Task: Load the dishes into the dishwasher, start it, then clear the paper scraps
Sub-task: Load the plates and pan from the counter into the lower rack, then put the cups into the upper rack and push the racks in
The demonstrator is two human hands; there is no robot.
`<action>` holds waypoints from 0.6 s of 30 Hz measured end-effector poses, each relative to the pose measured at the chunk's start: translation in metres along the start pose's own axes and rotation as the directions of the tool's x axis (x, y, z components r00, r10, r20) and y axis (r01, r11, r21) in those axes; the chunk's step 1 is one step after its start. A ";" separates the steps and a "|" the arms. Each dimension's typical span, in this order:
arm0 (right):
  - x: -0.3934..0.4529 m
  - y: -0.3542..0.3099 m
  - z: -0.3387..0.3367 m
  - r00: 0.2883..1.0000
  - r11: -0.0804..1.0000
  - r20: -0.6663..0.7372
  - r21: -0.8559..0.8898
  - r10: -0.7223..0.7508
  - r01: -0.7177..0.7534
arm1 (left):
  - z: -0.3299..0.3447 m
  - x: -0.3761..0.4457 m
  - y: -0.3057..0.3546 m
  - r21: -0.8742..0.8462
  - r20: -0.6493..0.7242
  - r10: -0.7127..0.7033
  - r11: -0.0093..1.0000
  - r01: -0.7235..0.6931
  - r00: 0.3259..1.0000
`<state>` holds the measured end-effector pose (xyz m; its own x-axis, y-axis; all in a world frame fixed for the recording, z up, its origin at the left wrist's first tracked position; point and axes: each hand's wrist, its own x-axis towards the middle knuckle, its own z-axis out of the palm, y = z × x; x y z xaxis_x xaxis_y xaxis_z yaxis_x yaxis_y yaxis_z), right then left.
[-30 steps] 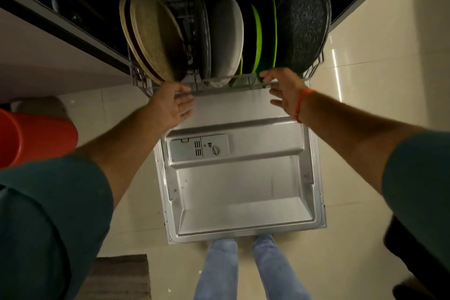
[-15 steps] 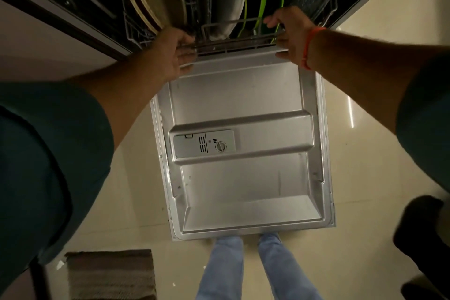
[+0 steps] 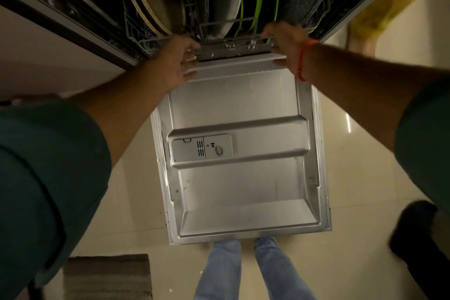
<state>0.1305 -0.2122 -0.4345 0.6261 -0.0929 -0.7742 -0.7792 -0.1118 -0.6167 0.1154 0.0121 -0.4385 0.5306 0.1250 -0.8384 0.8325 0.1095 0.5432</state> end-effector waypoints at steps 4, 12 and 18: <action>-0.023 -0.009 0.004 0.999 0.996 -0.010 0.079 -0.051 0.051 | 0.014 -0.031 0.003 -0.147 0.109 0.044 0.989 -0.028 0.993; -0.077 -0.063 0.013 0.992 0.975 0.067 0.205 -0.107 0.091 | 0.023 -0.102 0.049 -0.364 0.148 0.143 0.928 -0.081 0.979; -0.104 -0.096 0.007 0.986 0.963 0.115 0.255 -0.117 0.085 | 0.010 -0.132 0.082 -0.431 0.068 0.184 0.892 -0.137 0.981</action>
<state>0.1400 -0.1846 -0.2962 0.7055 0.0349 -0.7079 -0.7050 0.1365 -0.6959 0.1149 -0.0050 -0.2835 0.6840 0.0760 -0.7255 0.6007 0.5055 0.6193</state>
